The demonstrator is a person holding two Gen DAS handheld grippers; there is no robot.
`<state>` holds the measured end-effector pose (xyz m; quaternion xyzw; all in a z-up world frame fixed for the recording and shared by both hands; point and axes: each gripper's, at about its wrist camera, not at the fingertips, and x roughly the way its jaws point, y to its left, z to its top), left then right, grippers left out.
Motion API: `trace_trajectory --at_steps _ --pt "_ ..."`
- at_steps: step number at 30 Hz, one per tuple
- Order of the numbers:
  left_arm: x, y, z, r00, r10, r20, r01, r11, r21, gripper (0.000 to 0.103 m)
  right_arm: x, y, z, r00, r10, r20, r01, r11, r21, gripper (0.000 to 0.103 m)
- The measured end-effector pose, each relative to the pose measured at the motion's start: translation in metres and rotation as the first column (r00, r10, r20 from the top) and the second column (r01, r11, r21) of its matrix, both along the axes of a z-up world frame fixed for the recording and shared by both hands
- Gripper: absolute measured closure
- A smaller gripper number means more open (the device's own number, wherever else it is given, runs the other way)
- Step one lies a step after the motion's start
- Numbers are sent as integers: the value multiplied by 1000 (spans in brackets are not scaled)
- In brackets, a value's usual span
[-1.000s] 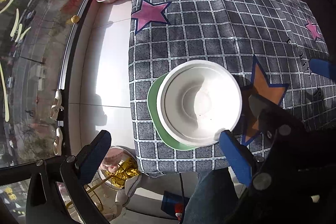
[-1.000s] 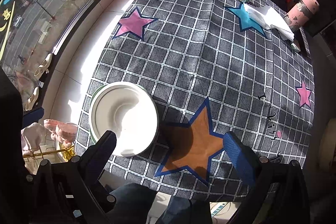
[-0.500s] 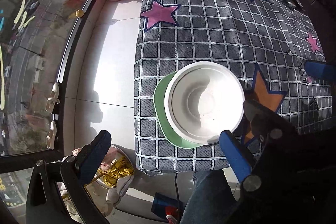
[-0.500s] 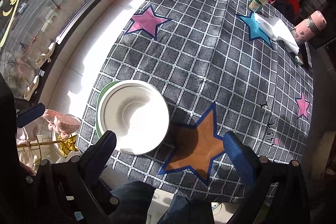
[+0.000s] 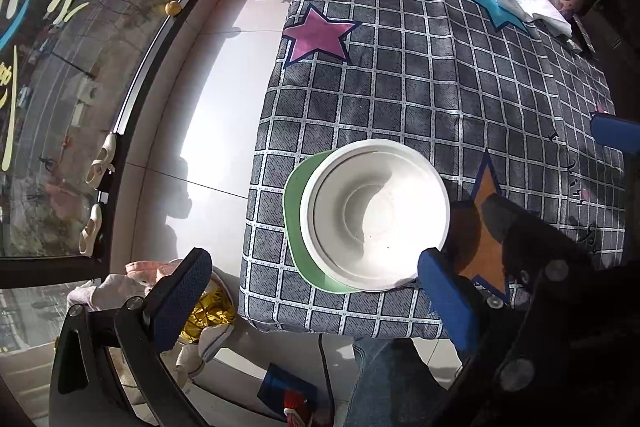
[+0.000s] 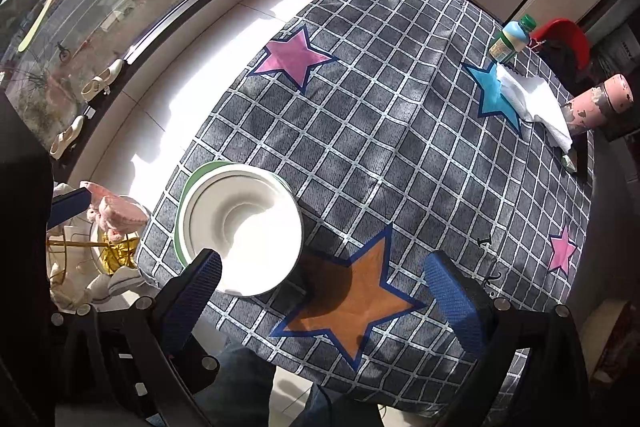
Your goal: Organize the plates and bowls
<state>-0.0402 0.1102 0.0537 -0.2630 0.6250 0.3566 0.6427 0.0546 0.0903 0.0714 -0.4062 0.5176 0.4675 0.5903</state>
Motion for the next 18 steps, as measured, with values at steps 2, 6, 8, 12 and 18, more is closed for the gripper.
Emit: trace_trajectory --at_steps 2,6,8,12,18 --pt "2 -2 2 1000 21 1 -21 1000 3 0 2 2 0 1000 25 -1 -25 1000 -2 1" --pt "0 -2 4 998 70 -6 -70 998 11 0 0 7 0 997 76 -11 -76 997 2 1" --pt "-2 -1 3 995 94 -15 -94 996 11 0 -3 10 0 995 101 -16 -101 995 5 1" --pt "-7 0 1 991 129 -39 -129 992 6 0 -7 14 -3 991 132 -38 -132 991 8 1" --pt "-9 5 1 988 154 -17 -154 988 2 0 -5 21 -8 987 127 -94 -126 992 17 1"
